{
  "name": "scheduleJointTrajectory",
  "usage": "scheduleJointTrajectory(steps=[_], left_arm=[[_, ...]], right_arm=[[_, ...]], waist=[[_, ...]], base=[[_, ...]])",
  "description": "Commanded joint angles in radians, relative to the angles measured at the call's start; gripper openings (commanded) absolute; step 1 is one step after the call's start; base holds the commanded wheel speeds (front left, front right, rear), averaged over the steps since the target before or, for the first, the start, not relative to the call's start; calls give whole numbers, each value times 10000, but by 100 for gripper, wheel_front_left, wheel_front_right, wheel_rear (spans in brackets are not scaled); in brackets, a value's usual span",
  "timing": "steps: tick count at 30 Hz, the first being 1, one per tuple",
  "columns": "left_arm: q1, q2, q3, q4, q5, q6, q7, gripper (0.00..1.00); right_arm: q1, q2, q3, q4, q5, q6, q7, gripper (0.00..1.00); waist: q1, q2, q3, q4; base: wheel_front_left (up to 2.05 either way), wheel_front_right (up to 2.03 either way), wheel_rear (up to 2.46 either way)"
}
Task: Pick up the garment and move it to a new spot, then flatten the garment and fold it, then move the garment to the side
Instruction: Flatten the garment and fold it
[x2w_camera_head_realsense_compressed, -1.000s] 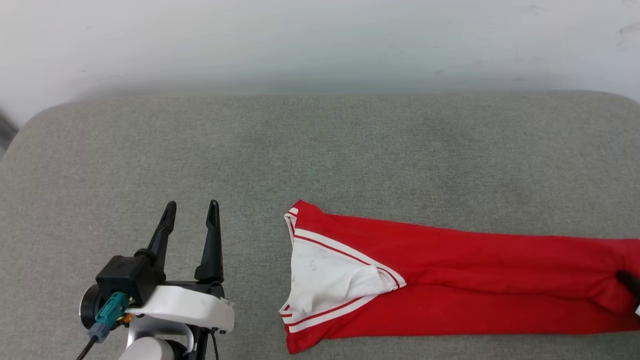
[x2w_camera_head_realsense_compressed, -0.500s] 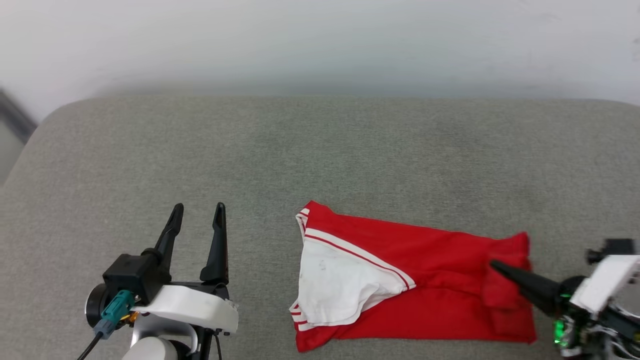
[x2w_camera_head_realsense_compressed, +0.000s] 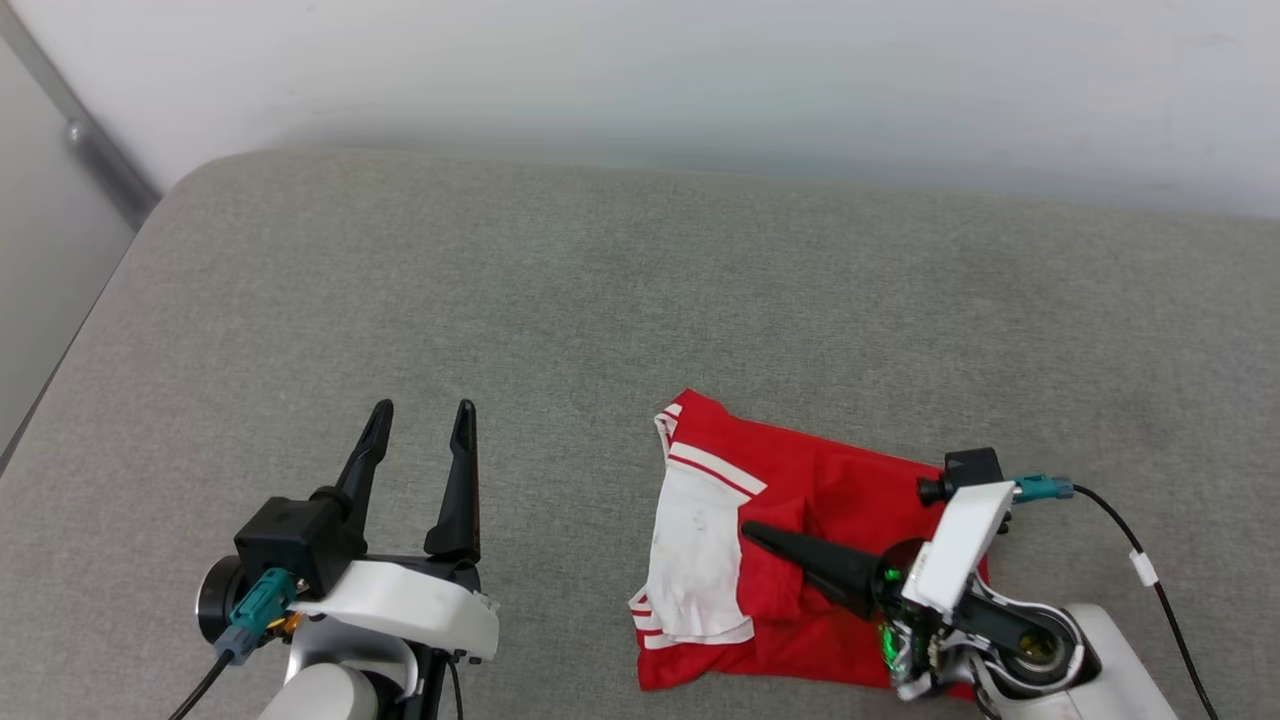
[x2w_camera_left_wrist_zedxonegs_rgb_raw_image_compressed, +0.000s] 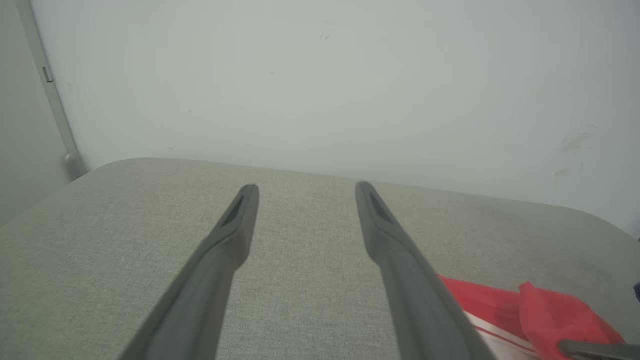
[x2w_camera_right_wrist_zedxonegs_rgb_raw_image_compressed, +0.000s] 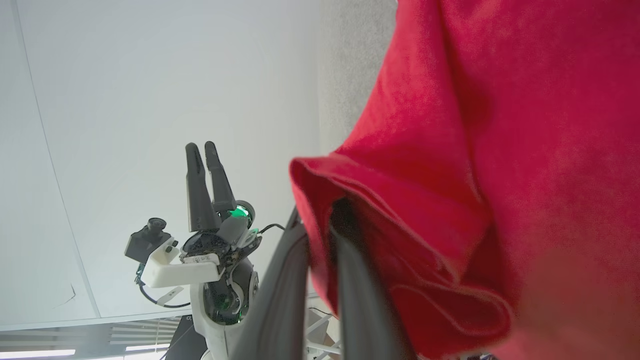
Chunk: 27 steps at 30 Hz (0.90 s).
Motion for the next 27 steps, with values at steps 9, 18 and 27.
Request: scheduleJointTrajectory(steps=[9, 18, 27], left_arm=[[-202, -64, -42, 111, -44, -25, -81, 100], [-146, -48, -87, 158, -22, 30, -77, 100], [11, 31, -33, 92, -66, 138, -97, 100]], right_arm=[[-823, 16, 1458, 484, -968, -1, -1944, 100], [-1286, -1417, 4005, -1105, -3580, -1, -3066, 100], [-1560, -3078, 4726, -1747, -6319, -2, -4602, 100]], waist=[[-1, 0, 226, 240], [-1, 0, 197, -54], [-1, 0, 88, -512]], base=[[0, 0, 0], [0, 0, 0], [0, 0, 0]])
